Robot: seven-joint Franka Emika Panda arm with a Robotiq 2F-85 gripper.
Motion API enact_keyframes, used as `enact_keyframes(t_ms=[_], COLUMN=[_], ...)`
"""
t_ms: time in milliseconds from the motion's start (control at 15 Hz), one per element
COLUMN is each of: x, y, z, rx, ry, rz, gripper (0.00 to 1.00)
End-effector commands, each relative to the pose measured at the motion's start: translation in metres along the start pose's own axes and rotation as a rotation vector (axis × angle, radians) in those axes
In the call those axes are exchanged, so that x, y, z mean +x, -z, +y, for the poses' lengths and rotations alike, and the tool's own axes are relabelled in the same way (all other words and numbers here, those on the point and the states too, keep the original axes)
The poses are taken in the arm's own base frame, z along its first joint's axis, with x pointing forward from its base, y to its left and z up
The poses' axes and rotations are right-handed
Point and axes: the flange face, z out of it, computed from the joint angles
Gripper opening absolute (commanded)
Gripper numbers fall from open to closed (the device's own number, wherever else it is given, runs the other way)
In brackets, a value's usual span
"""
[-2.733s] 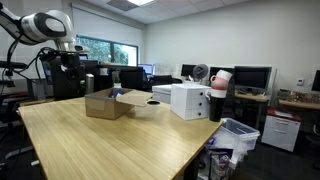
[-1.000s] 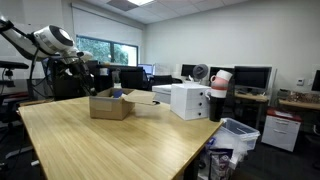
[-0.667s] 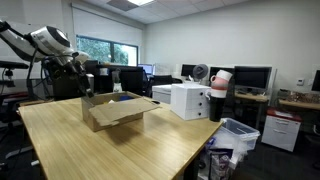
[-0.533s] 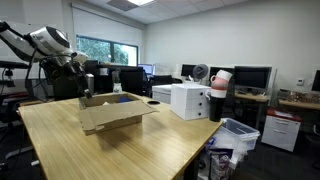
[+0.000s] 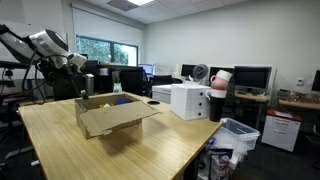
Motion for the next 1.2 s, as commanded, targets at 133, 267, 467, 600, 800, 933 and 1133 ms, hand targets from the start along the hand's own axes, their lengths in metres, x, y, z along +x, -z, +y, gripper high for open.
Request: enact_keyframes(t_ms=[133,267,467,600,800,933,1133], x=[-0.019,-0.023,-0.029,-0.035,-0.044,-0.047,-0.049], y=[0.002,0.006,0.008,0.006,0.0,-0.003,0.0], z=[-0.017,-0.022,-0.03,-0.035,-0.045,-0.05,-0.057], rx=[-0.112,-0.119,-0.173,-0.224,-0.321,-0.359,-0.359], ry=[0.043,0.062,0.087,0.116,0.166,0.186,0.214], rz=[0.017,0.011,0.038,0.056,0.075,0.079,0.056], gripper=[0.05,0.05,0.05,0.05,0.05,0.05,0.05])
